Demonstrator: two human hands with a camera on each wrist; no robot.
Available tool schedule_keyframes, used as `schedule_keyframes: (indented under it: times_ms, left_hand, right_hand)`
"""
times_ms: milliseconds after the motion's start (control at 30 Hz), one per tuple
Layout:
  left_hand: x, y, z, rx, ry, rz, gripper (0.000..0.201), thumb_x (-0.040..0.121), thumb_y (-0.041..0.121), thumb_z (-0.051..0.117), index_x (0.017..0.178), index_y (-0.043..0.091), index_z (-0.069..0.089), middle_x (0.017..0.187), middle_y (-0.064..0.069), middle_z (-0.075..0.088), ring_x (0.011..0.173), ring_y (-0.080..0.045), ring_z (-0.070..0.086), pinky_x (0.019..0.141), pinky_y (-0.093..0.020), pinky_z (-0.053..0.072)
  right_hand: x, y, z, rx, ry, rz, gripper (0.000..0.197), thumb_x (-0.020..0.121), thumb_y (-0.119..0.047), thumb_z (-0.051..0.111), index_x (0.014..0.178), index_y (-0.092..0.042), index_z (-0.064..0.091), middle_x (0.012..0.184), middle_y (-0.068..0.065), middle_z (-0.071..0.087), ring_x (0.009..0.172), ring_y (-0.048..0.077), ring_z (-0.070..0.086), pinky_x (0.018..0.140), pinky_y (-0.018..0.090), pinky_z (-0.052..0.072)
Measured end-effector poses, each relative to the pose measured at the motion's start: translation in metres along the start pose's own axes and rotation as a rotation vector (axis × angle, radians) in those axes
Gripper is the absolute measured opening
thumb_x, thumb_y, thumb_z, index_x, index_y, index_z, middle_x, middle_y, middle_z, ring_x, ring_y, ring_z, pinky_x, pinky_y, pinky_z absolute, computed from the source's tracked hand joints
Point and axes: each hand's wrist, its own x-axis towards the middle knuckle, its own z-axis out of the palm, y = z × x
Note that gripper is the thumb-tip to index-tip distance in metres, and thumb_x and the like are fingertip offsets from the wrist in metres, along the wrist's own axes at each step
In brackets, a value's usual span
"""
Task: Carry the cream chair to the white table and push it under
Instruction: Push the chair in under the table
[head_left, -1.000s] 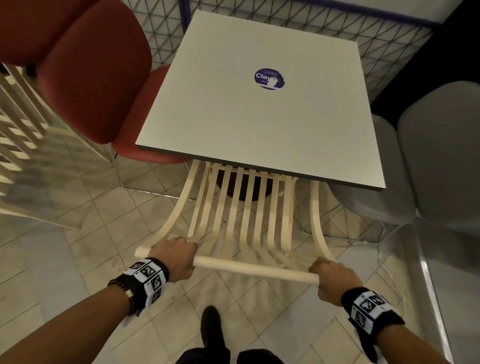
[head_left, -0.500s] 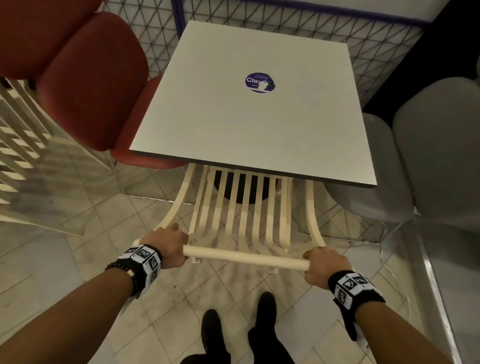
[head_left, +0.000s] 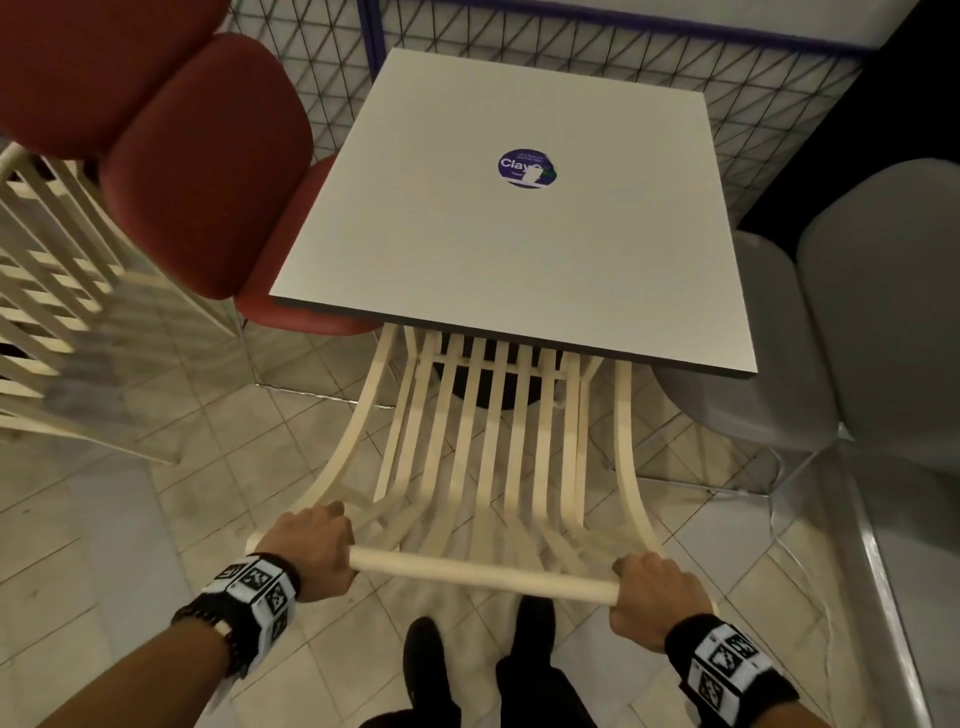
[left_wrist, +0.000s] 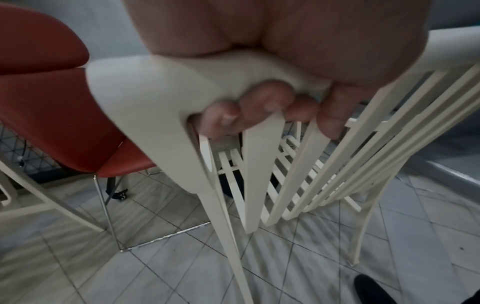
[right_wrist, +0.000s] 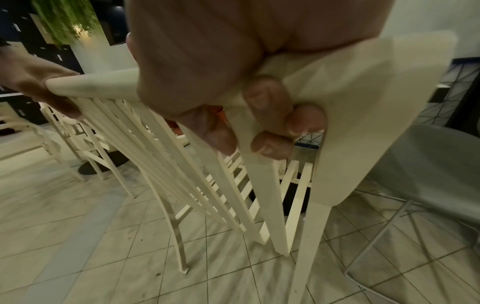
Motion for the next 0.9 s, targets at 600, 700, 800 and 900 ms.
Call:
schedule_keyframes:
  times_ms: [600, 700, 800, 900]
  left_hand:
    - [-0.029, -0.019, 0.019, 0.005, -0.033, 0.021, 0.032, 0.078, 0.046, 0.054, 0.102, 0.027, 0.063, 0.109, 0.005, 0.053, 0.094, -0.019, 0.061, 0.079, -0.032, 0.047]
    - [-0.027, -0.016, 0.015, 0.010, -0.042, 0.030, 0.031, 0.078, 0.046, 0.053, 0.099, 0.026, 0.063, 0.107, 0.005, 0.053, 0.091, -0.019, 0.061, 0.077, -0.033, 0.048]
    - [-0.024, -0.005, 0.015, 0.003, -0.033, 0.041, 0.032, 0.079, 0.045, 0.050, 0.100, 0.025, 0.064, 0.106, 0.004, 0.053, 0.090, -0.020, 0.062, 0.077, -0.033, 0.048]
    - [-0.021, 0.002, 0.016, 0.005, -0.034, 0.045, 0.034, 0.079, 0.045, 0.050, 0.102, 0.025, 0.064, 0.107, 0.004, 0.053, 0.091, -0.021, 0.061, 0.078, -0.034, 0.048]
  right_hand:
    - [-0.018, -0.026, 0.018, 0.000, -0.012, -0.024, 0.013, 0.079, -0.035, 0.050, 0.090, -0.027, 0.045, 0.086, -0.002, 0.045, 0.096, 0.024, 0.059, 0.067, 0.034, 0.038]
    - [-0.016, -0.022, 0.012, -0.007, -0.006, -0.026, 0.013, 0.078, -0.033, 0.051, 0.090, -0.028, 0.048, 0.085, -0.003, 0.047, 0.094, 0.024, 0.060, 0.067, 0.033, 0.040]
    - [-0.014, -0.012, 0.007, -0.024, 0.005, -0.011, 0.012, 0.078, -0.033, 0.051, 0.088, -0.030, 0.046, 0.087, -0.003, 0.047, 0.090, 0.024, 0.058, 0.067, 0.033, 0.040]
    - [-0.012, -0.004, 0.009, -0.054, -0.003, -0.007, 0.020, 0.079, -0.036, 0.050, 0.098, -0.031, 0.053, 0.091, -0.003, 0.049, 0.096, 0.024, 0.059, 0.069, 0.035, 0.039]
